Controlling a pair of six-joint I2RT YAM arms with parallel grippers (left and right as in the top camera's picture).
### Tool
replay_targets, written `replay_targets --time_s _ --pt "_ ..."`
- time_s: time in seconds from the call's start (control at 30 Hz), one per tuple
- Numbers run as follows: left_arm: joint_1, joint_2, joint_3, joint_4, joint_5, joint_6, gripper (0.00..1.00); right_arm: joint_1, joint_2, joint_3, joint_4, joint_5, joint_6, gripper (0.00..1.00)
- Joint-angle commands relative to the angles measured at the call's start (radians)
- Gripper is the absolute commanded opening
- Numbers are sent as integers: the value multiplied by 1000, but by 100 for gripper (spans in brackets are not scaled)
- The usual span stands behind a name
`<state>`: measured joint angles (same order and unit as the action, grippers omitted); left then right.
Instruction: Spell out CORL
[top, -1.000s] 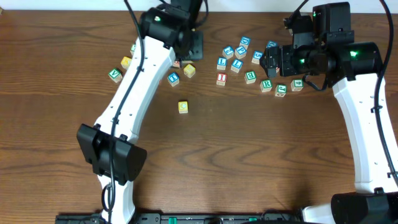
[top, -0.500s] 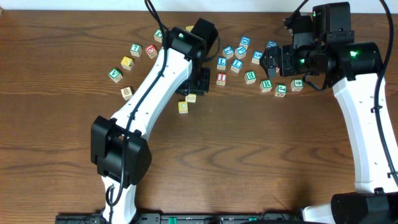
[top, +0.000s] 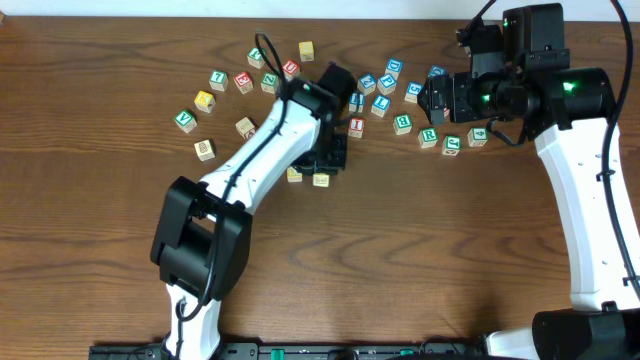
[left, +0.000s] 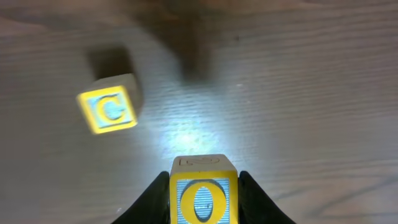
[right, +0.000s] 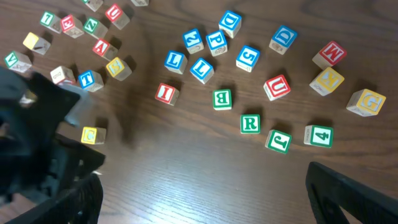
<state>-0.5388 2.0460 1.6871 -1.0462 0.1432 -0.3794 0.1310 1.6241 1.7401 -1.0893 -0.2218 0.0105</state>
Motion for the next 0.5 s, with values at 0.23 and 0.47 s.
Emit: replay_targets --time_s 0.23,0.47 --pt "-1 -1 -150 268 -117 -72 27 -5 -2 23 -3 -10 -8 99" --pt "-1 1 -198 346 -231 -113 27 -5 -2 23 -3 -10 -8 99"
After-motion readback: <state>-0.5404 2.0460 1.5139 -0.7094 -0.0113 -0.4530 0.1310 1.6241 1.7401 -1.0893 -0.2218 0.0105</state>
